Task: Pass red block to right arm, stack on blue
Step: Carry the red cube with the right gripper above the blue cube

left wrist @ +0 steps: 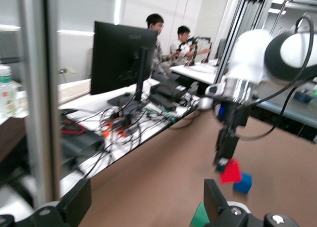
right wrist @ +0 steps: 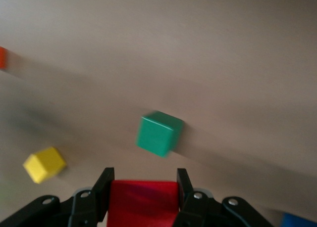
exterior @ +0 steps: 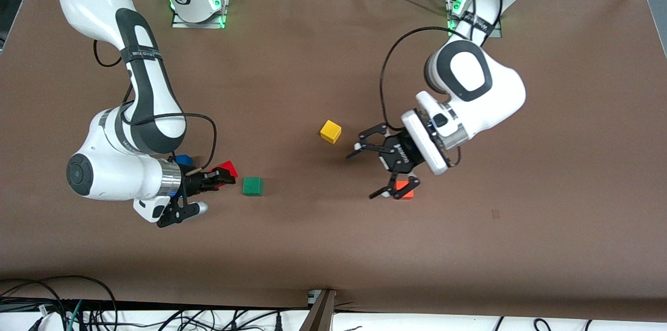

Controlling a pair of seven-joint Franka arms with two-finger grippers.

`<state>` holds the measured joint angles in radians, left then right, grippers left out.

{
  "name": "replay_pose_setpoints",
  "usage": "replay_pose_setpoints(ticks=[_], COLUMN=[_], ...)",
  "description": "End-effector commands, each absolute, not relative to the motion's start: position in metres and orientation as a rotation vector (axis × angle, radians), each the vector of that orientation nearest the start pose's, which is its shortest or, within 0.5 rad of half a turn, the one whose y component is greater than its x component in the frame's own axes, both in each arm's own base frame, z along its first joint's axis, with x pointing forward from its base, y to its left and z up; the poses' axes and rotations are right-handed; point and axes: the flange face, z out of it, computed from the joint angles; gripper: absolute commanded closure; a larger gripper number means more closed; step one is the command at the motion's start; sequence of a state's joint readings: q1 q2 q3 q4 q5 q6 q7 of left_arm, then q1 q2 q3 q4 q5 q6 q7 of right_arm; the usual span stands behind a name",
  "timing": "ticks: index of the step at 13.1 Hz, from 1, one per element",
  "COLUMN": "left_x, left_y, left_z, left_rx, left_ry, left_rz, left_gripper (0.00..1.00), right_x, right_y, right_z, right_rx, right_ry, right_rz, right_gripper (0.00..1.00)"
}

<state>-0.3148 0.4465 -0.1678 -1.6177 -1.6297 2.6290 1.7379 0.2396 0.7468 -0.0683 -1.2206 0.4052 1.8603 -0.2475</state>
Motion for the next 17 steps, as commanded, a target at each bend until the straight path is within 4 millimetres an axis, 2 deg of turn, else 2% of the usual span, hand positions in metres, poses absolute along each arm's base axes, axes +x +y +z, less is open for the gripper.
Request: replay_pose_setpoints(ticks=[1,4,5,6,8,10,11,14,17], left_x=[0.620,0.632,0.635,0.636,0.635,0.639,0.639,0.642,0.647], left_y=[-0.247,-0.219,-0.218,-0.217,-0.211,-0.198,-0.199,-0.178,-0.131], left_z=[0.409,0.408,0.412,0.429,0.444,0.460,0.466,0.493,0.532], left_rx=[1.986,2.049,2.081,2.135,2.184,2.276,2.324,2.416,2.535], left_ry=[-0.929,-0.916,-0.898,-0.838,-0.743,-0.708,-0.725,-0.782,-0.886], left_rz=[1.199,1.167,1.122,1.054,1.000,0.938,0.887,0.752,0.566], left_gripper=[0.00,0.00,0.00,0.00,0.00,0.00,0.00,0.00,0.00], right_x=[0.697,0.674,0.661,0.642,0.616,0.590,0.582,0.571,0.576], right_y=[0.144,0.126,0.120,0.112,0.102,0.083,0.072,0.065,0.052], right_z=[0.341,0.345,0.343,0.342,0.337,0.318,0.305,0.285,0.270], right_rx=[-2.857,-2.963,-2.972,-2.984,-3.005,-3.059,-3.075,-3.082,-3.096], right_ry=[-0.432,-0.487,-0.481,-0.460,-0.435,-0.460,-0.461,-0.455,-0.497], right_rz=[0.171,0.166,0.142,0.065,-0.010,-0.149,-0.228,-0.375,-0.455], right_gripper=[1.00,1.00,1.00,1.00,1.00,1.00,1.00,1.00,1.00])
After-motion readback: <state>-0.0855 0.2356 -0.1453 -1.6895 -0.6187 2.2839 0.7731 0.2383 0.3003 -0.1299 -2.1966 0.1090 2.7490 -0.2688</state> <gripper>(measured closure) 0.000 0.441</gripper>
